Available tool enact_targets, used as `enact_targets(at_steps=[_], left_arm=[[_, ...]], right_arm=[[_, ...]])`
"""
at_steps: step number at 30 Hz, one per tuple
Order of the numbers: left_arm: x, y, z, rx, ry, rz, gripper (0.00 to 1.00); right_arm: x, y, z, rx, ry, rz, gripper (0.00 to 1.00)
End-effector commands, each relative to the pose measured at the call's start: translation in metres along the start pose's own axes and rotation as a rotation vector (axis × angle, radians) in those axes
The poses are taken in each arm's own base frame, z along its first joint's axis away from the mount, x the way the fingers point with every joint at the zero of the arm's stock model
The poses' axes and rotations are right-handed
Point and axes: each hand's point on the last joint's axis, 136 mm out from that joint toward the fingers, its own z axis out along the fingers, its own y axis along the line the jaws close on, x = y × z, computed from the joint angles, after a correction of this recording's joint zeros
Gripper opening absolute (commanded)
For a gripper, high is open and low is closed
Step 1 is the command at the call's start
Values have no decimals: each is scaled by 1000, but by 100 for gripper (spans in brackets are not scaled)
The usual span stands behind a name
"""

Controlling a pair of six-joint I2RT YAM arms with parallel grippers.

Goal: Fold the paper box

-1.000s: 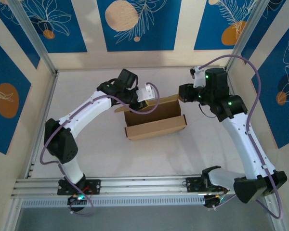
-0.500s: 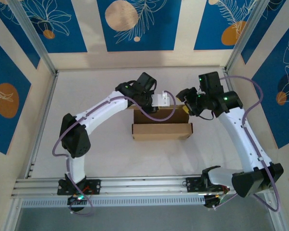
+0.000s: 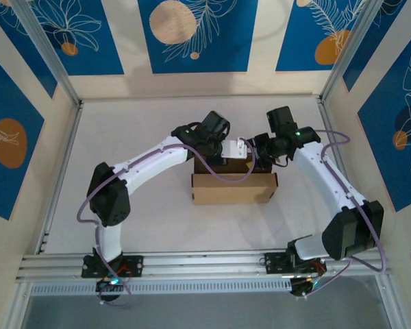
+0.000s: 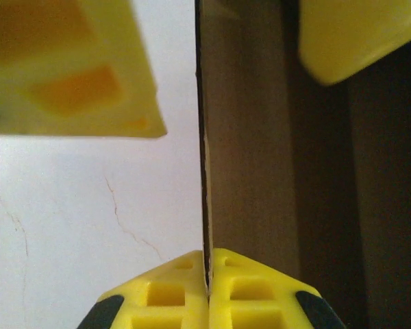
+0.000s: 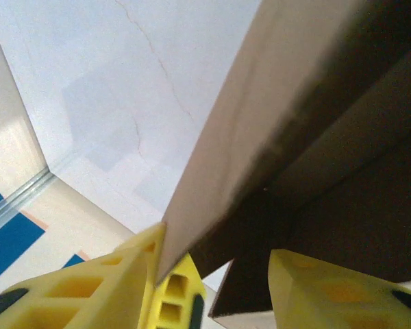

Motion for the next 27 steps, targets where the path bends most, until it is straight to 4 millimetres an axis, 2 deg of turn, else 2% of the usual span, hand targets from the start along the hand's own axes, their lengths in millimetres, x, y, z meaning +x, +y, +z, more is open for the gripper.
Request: enact_targets(at_steps=[1, 4, 10, 18, 21, 24, 27], left_arm=[[-12, 5, -17, -48, -18, 53, 0], [-14, 7, -21, -67, -22, 54, 0], [-19, 7, -25, -85, -42, 55, 0], [-28, 10, -29, -130, -85, 24, 0], [-25, 12, -32, -156, -84, -6, 15], [-21, 14, -40, -188, -98, -38, 41], [-13, 20, -57, -244, -99, -111, 75]], right_arm=[[0, 8, 1, -17, 9, 54, 48], [-4, 9, 6, -8, -1, 73, 45], [-6, 14, 12, -2, -17, 103, 31], [-13, 17, 12, -3, -68, 150, 15], [-18, 21, 9, -17, -82, 161, 9], [-23, 23, 8, -22, -83, 168, 5], [-27, 28, 8, -29, -79, 177, 4]])
